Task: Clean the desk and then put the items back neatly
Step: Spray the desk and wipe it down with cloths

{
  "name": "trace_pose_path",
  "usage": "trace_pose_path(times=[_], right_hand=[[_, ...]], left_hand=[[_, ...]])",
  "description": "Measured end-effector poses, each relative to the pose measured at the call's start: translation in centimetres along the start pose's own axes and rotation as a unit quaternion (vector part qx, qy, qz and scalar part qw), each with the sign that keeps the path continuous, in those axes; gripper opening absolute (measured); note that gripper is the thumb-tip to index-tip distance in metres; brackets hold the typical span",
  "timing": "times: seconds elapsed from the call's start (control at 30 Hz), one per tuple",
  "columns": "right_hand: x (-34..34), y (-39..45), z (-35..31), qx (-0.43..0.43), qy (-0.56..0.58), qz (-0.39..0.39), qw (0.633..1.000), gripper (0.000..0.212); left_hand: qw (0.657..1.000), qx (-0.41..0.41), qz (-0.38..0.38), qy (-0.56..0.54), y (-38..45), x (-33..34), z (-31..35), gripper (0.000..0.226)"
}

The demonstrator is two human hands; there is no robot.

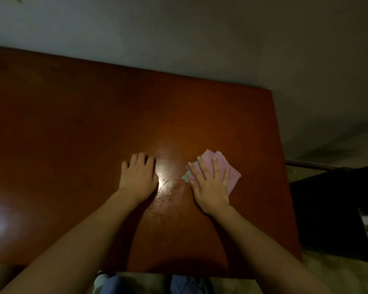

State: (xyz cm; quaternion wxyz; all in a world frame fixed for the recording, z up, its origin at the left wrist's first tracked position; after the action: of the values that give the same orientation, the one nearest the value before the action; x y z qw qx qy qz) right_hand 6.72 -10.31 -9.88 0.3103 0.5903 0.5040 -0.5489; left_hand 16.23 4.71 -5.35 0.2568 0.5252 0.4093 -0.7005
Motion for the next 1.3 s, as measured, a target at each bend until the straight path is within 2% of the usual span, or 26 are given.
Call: trace_pose_path(times=[0.17,0.27,0.53,0.8,1.07,1.3], right_hand=[[1.7,2.6,-11.2,-0.06,0.004,-0.027,0.998,0.07],[3.2,4.5,-19.0,-0.09,-0.033,-0.043,0.994,0.066],[7.0,8.8,-42.2,-0.181,-0.085,-0.067,0.978,0.056],[11.0,12.9,-65.7,-0.279,-0.112,-0.069,0.951,0.056],[14.0,14.4,-83.2,-0.333,-0.076,-0.067,0.937,0.051],[15.3,12.9,-89.3,-0.397,-0.082,-0.058,0.912,0.05]], left_hand=[[0.998,-0.059,0.016,-0.024,-2.2,-0.6,-9.8,0.051],[0.995,-0.091,0.011,-0.028,-4.2,-0.2,-16.8,0.051],[0.983,-0.176,0.038,-0.036,-9.8,-2.3,-39.3,0.051],[0.955,-0.282,0.06,-0.067,-17.4,-2.5,-60.0,0.052],[0.92,-0.364,0.104,-0.105,-23.4,-1.9,-71.8,0.051],[0.899,-0.412,0.092,-0.115,-27.0,0.5,-75.1,0.054]])
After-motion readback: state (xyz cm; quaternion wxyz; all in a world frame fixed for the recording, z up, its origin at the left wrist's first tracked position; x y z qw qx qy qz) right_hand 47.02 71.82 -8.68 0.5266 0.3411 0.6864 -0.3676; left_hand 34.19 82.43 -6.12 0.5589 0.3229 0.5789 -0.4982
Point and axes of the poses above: each hand's wrist, its own y-axis towards the middle knuckle, its own x-axis out of the palm, z = x × y, the point moved 10 cm from there along y, towards the middle knuckle, and after that the axes turned 3 degrees about x, right-handed, at the moved point
